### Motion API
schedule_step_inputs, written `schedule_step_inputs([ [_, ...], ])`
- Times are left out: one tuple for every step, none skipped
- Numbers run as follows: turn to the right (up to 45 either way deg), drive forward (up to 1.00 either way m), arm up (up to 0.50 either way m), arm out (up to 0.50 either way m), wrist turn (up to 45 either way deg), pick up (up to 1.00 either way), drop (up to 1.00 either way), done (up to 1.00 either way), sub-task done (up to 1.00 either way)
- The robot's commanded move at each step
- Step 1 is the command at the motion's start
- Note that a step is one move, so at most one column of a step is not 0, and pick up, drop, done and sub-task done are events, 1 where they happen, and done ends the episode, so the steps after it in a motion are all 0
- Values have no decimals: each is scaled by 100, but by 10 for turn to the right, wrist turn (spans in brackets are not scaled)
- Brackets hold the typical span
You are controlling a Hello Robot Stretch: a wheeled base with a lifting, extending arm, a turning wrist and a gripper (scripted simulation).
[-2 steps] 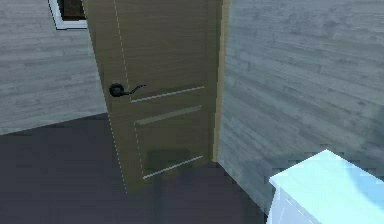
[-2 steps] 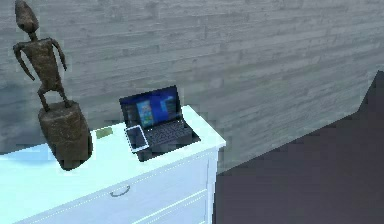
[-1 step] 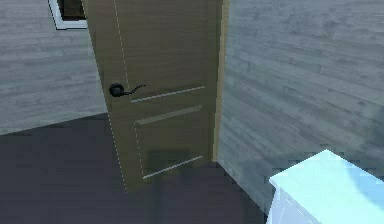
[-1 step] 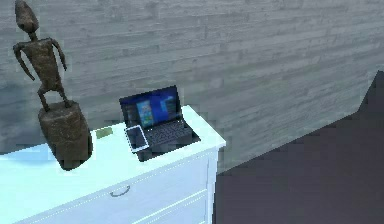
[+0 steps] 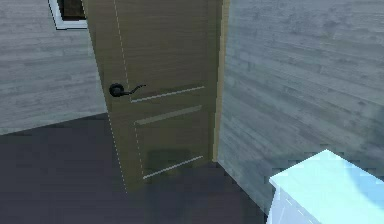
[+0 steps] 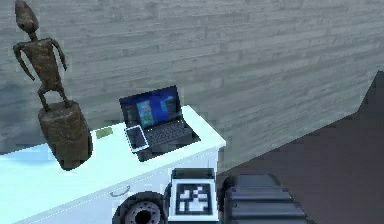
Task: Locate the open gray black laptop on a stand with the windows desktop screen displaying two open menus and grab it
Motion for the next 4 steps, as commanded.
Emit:
schedule_step_inputs([
  [0, 0, 0, 42, 0, 0, 0, 0, 0],
  [0, 0, 0, 0, 450, 0, 0, 0, 0],
  [0, 0, 0, 0, 450, 0, 0, 0, 0],
  [0, 0, 0, 0, 300, 0, 0, 0, 0],
])
